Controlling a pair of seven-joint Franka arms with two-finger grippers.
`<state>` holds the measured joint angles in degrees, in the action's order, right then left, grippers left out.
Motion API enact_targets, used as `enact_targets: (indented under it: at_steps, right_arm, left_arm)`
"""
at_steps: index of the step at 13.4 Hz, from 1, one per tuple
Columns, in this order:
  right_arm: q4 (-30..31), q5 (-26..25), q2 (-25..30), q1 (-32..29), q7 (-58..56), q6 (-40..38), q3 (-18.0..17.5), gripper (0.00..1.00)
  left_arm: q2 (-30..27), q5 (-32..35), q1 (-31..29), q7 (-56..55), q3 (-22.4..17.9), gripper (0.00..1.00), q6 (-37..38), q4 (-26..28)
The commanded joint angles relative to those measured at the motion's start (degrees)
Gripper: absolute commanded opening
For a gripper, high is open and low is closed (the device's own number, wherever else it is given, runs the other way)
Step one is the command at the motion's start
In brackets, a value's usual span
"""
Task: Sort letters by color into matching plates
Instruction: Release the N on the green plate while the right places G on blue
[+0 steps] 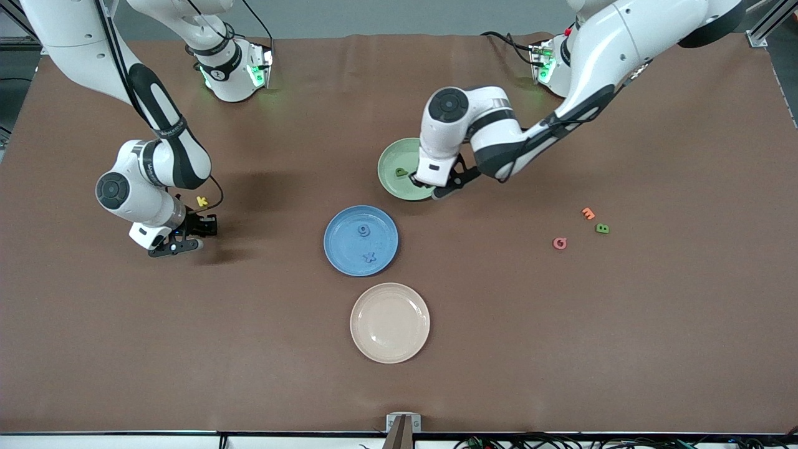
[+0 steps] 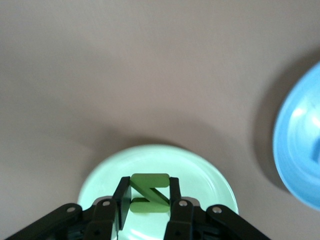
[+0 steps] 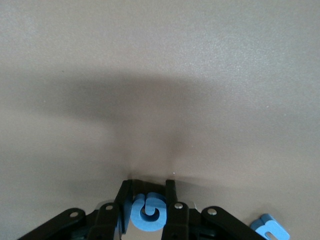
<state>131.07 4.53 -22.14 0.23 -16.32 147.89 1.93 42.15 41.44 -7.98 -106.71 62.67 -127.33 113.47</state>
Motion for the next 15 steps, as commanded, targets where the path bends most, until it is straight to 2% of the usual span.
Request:
enact_targets:
  at_steps: [1,4,6,7,8,9,11,13,15]
  right_arm:
    - [-0.9,0.1,0.3,1.6,0.8,-0.1,-0.6,0.19]
    - [-6.3,0.1,0.2,6.3,8.6,-6.0,-0.7,0.19]
    - [-10.3,0.1,-0.1,10.1,15.2,-10.5,-0.7,0.19]
    - [-12.5,0.1,-0.3,12.5,19.1,-12.4,-0.7,0.19]
    - [-14.2,0.1,-0.5,14.7,22.9,-13.8,-0.7,0.19]
    - [-16.1,0.2,-1.2,17.2,27.4,-14.7,-0.7,0.18]
    - [-19.6,0.3,-3.5,23.2,37.4,-15.1,-0.7,0.18]
    - [-25.0,0.5,-8.2,28.6,47.0,-15.1,-0.7,0.18]
    - [-29.2,0.7,-12.5,32.7,54.2,-14.5,-0.7,0.18]
  left_arm:
    - [0.1,-0.6,5.3,-3.9,-4.3,0.02,-3.3,0.1]
    - [0.1,0.0,9.8,-6.5,-8.1,0.06,-6.7,0.1]
    - [0.1,0.0,10.6,-6.8,-9.1,0.21,-6.7,0.0]
    - [0.1,0.0,10.6,-6.8,-9.2,0.4,-6.7,0.0]
    - [0.1,0.0,10.6,-7.0,-9.3,0.67,-6.7,0.0]
    - [-0.1,0.0,10.5,-8.3,-9.3,1.0,-6.7,0.0]
    - [-1.1,0.0,9.5,-8.4,-9.1,1.0,-6.6,-0.1]
    - [-5.3,0.0,7.5,-8.0,-8.7,0.99,-6.1,1.5]
    - [-7.7,0.0,-1.1,-3.8,-3.3,0.99,-6.0,3.9]
